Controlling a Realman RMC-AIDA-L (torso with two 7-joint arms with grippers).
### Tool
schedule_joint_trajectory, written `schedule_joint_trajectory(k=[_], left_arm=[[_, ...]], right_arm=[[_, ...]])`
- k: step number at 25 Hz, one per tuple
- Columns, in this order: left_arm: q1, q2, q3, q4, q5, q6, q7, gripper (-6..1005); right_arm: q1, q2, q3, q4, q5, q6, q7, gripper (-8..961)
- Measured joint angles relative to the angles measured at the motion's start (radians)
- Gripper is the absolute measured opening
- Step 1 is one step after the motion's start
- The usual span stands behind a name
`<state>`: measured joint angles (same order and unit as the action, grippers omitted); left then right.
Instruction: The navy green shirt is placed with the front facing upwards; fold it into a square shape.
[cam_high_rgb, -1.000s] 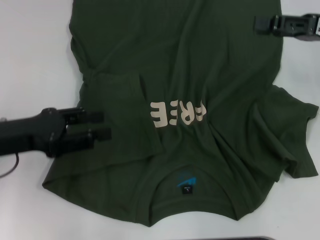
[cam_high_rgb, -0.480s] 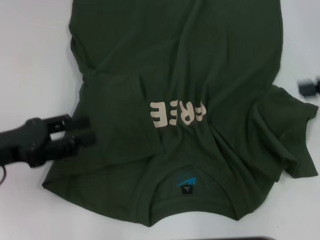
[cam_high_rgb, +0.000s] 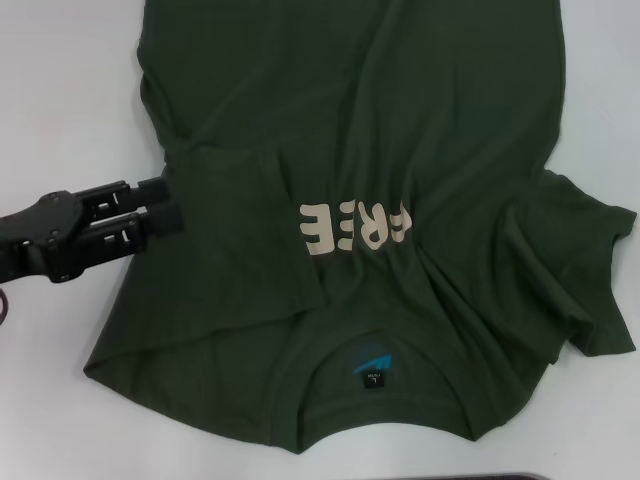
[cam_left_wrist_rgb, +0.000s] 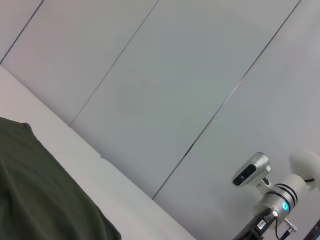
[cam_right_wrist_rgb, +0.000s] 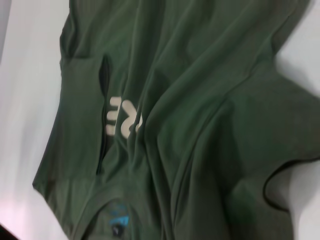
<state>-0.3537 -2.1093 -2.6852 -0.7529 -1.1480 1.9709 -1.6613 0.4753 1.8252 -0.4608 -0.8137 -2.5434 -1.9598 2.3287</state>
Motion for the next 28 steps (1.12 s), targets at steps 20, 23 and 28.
schedule_joint_trajectory(k=[20,23,28], left_arm=[[-0.002,-0.002,-0.004,0.000,-0.024,-0.016,0.007,598],[-0.001,-0.002,-0.004,0.000,-0.024,-0.024,0.007,599],[0.000,-0.003,-0.004,0.000,-0.024,-0.027,0.009,600]], right_arm=[[0.038,0.058,-0.065,0.050,-0.017,0.196,0.020,735],[0.040,0.057,-0.078,0.064,-0.018,0.214,0.028,735],[0.040,0.061,-0.081,0.065,-0.018,0.234,0.030,735]])
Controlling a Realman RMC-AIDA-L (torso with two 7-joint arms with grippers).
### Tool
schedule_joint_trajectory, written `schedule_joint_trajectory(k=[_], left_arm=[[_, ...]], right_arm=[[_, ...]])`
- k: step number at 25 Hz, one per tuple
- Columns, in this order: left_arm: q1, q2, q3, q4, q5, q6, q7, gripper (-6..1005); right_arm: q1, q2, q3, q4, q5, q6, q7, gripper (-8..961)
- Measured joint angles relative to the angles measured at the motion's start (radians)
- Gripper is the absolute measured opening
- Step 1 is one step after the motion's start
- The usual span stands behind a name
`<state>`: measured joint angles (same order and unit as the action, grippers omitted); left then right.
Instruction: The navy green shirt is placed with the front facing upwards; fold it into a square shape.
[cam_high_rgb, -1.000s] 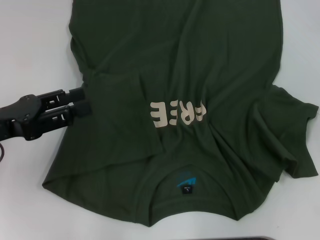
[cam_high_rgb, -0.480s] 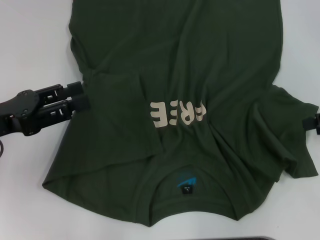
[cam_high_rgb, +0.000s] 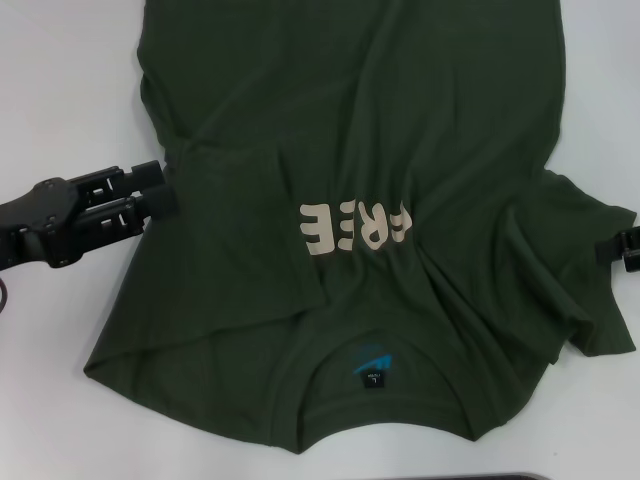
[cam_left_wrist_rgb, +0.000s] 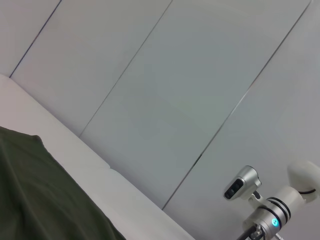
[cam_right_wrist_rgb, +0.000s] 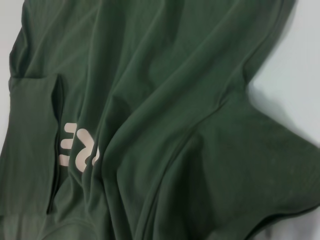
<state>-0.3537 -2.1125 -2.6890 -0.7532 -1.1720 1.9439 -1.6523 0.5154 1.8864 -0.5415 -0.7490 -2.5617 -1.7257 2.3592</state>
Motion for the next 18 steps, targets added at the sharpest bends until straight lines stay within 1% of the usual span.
schedule_joint_trajectory(k=[8,18], left_arm=[[0.005,-0.001,0.000,0.000,0.000,-0.001,0.002,598],[0.007,-0.002,0.000,0.000,0.000,0.000,0.002,599]], right_arm=[[0.020,0.011,-0.005,0.035,0.000,0.046,-0.008,736],[0.038,0.023,-0.038,0.073,0.000,0.096,-0.008,725]])
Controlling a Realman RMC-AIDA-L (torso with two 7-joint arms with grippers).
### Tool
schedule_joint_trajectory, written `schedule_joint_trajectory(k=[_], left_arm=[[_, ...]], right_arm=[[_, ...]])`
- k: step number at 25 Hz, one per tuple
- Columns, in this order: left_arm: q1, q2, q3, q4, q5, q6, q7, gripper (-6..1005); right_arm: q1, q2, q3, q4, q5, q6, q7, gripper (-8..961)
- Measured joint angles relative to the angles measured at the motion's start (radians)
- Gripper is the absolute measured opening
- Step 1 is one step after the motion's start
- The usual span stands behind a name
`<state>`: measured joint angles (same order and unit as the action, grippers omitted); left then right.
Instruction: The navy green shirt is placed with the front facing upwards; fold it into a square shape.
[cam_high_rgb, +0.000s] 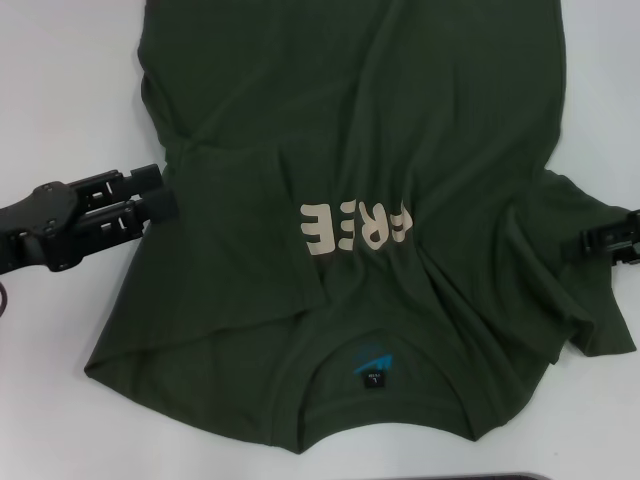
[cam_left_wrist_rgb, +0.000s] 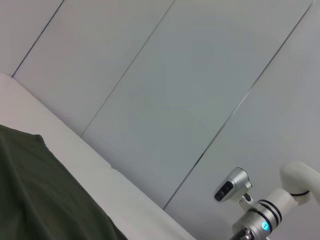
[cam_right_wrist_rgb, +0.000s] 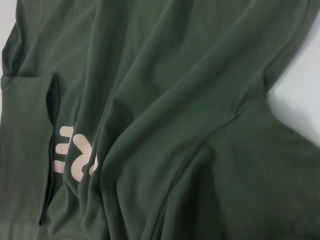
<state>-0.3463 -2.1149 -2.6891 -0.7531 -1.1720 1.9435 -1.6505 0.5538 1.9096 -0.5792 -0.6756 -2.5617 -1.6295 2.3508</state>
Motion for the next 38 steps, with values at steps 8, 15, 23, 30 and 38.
schedule_joint_trajectory(k=[8,15,23,30,38], left_arm=[[0.000,-0.004,0.000,0.000,0.000,0.000,0.000,598],[-0.002,-0.005,0.000,0.000,-0.001,0.000,-0.003,599],[0.000,-0.005,0.000,0.000,-0.002,0.000,-0.007,600],[-0.001,-0.004,-0.003,0.000,-0.002,0.003,-0.008,600],[0.002,-0.004,-0.014,0.000,-0.001,0.003,-0.008,599]], right_arm=[[0.002,0.005,0.008,0.000,0.010,-0.009,0.008,714],[-0.002,-0.001,0.009,-0.009,0.009,-0.031,0.011,637],[-0.004,-0.007,0.010,-0.010,0.005,-0.041,0.014,207],[-0.013,-0.022,0.010,-0.040,0.004,-0.046,0.041,28],[-0.028,-0.052,0.075,-0.131,0.007,-0.085,0.077,16]])
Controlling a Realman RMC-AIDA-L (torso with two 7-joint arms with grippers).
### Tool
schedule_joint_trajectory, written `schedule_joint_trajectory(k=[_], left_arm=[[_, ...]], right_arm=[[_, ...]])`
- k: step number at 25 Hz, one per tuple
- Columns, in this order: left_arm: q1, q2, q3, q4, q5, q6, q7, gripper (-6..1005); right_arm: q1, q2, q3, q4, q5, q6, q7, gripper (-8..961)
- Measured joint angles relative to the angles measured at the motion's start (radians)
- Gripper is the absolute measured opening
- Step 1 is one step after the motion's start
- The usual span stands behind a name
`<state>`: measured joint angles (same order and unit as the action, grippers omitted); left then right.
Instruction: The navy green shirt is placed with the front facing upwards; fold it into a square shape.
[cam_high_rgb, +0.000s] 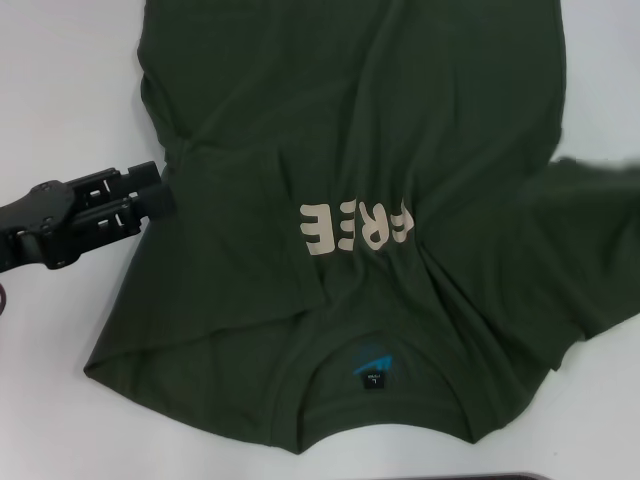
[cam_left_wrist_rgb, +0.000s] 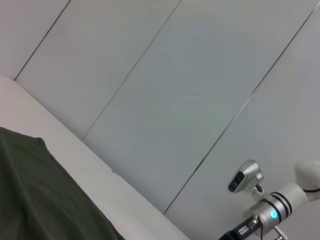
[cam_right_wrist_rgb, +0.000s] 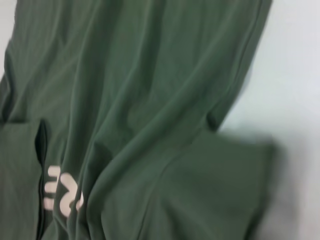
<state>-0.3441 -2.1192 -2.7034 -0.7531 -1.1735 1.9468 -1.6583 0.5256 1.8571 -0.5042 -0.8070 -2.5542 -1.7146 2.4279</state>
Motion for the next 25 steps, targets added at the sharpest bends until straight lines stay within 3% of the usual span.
schedule_joint_trajectory(k=[25], left_arm=[[0.001,-0.001,-0.011,0.000,0.000,0.008,-0.012,598]], right_arm=[[0.043,-0.008,0.120,-0.074,0.005,-0.037,0.022,17]])
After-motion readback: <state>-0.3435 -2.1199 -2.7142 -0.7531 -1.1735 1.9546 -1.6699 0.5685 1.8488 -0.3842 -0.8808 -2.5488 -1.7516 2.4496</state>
